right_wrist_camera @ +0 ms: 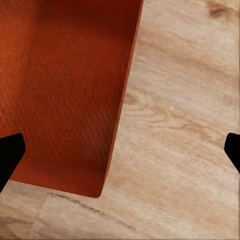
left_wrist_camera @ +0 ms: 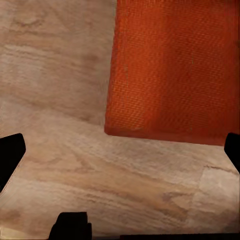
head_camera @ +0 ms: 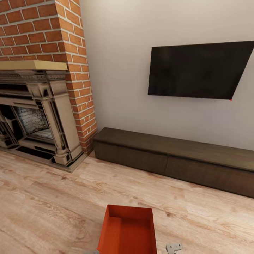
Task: Move the two storage containers from the living room to the garage. In the garage, place one container on the floor and stack the other container on top of it (either order is fine).
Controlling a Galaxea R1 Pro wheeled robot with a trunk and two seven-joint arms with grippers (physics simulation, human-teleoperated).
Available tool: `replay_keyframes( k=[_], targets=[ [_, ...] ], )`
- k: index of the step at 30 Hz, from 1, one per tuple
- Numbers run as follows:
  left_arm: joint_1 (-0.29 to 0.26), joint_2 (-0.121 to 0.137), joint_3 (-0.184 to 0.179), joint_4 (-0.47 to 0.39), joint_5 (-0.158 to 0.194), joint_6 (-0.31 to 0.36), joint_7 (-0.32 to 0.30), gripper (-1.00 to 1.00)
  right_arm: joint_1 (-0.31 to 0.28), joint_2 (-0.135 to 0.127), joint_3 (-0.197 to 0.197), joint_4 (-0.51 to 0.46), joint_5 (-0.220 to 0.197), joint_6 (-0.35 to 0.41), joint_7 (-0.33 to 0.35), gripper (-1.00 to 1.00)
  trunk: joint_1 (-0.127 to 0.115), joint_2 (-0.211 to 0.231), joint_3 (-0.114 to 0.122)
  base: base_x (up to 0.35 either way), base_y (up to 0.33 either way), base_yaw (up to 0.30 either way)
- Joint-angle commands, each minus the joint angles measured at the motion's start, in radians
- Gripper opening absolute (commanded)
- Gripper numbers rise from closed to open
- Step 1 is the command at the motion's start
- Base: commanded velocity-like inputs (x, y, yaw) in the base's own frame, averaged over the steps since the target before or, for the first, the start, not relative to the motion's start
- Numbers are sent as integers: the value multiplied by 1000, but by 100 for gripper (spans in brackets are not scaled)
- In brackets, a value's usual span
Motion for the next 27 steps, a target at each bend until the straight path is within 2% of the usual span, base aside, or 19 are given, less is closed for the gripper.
replay_keyframes(
  k=[1,3,5,7,9,12,27],
  targets=[
    [0,-7,0,-12,-24,6,3,100,0,1,-8,-2,9,0,5,100,4,-8,-4,0,0,0],
    [0,-12,0,-27,-54,7,3,100,0,1,-8,-7,9,0,5,100,12,-22,-10,0,0,0],
    [0,-17,0,-88,-74,28,2,100,0,0,-8,-35,8,2,5,100,19,-36,-17,0,0,0],
    [0,-19,0,-138,-81,65,4,100,0,0,-8,-51,7,8,5,100,27,-50,-23,0,0,0],
    [0,-29,0,-238,-85,148,7,100,1,1,-8,-70,6,44,6,100,35,-64,-29,0,0,0],
    [0,-34,0,-280,-87,177,7,100,1,2,-8,-81,5,58,6,100,38,-71,-32,0,0,0],
    [0,-37,2,-287,-81,180,2,100,1,2,-8,-89,5,65,6,100,38,-71,-32,0,0,0]
  ],
)
